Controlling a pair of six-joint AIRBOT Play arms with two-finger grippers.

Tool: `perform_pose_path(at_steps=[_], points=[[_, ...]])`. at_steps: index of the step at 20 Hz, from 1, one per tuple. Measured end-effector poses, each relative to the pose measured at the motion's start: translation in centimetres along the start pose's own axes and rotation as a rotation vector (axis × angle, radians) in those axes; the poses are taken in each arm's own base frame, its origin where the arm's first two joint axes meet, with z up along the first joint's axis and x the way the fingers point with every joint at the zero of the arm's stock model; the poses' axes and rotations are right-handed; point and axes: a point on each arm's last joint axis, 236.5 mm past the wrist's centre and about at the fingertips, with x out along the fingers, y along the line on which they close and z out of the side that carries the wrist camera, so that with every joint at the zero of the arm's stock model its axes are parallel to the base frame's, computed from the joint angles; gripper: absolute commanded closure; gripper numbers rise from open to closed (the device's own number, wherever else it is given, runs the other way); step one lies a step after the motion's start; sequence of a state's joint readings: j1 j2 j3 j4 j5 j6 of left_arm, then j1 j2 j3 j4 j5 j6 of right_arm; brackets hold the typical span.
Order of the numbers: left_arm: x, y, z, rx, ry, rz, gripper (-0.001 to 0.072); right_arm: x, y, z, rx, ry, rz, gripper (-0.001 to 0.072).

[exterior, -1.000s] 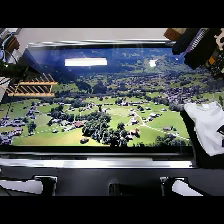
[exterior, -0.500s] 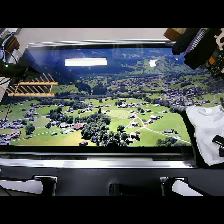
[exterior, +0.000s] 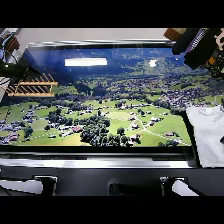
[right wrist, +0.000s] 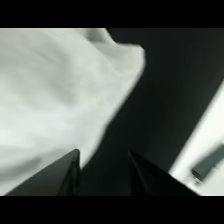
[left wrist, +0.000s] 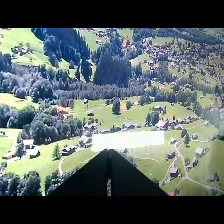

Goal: Fold the clothes and pants, and hang the long-sleeved shirts on hangers.

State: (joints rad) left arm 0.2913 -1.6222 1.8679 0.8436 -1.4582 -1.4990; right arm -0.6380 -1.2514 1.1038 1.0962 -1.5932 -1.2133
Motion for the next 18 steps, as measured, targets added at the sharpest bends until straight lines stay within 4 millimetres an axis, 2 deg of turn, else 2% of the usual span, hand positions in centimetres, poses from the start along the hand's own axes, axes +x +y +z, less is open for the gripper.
perform_pose_path(at_steps=[2, 4, 6, 7, 9, 12, 15, 18], points=[[0.1, 0.3, -0.1, 0.012, 0.004, 0.015, 0.0692, -3.5, 4.4, 3.0, -0.038, -0.138, 0.214, 0.0500], [0.4, 0.7, -0.6, 0.031, 0.024, 0.049, 0.0693, -8.8, 9.6, 5.2, -0.122, -0.287, 0.409, 0.0553], [1.0, 1.3, -1.7, 0.067, 0.070, 0.120, 0.0693, -14.1, 15.1, 5.2, -0.259, -0.396, 0.543, 0.0578], [1.3, 1.8, -2.2, 0.091, 0.093, 0.169, 0.0694, -16.4, 18.0, 4.2, -0.345, -0.436, 0.593, 0.0637], [1.6, 2.2, -3.1, 0.142, 0.131, 0.252, 0.0694, -20.0, 23.6, 0.7, -0.518, -0.484, 0.672, 0.0660], [2.2, 2.1, -4.7, 0.222, 0.179, 0.338, 0.0694, -23.3, 31.5, -7.3, -0.780, -0.505, 0.760, 0.0660], [3.2, 2.2, -7.3, 0.277, 0.236, 0.393, 0.0693, -23.5, 36.7, -15.3, -0.998, -0.482, 0.777, 0.0660], [3.8, 3.2, -9.7, 0.314, 0.284, 0.451, 0.0691, -22.7, 39.5, -21.2, -1.144, -0.459, 0.765, 0.0658]])
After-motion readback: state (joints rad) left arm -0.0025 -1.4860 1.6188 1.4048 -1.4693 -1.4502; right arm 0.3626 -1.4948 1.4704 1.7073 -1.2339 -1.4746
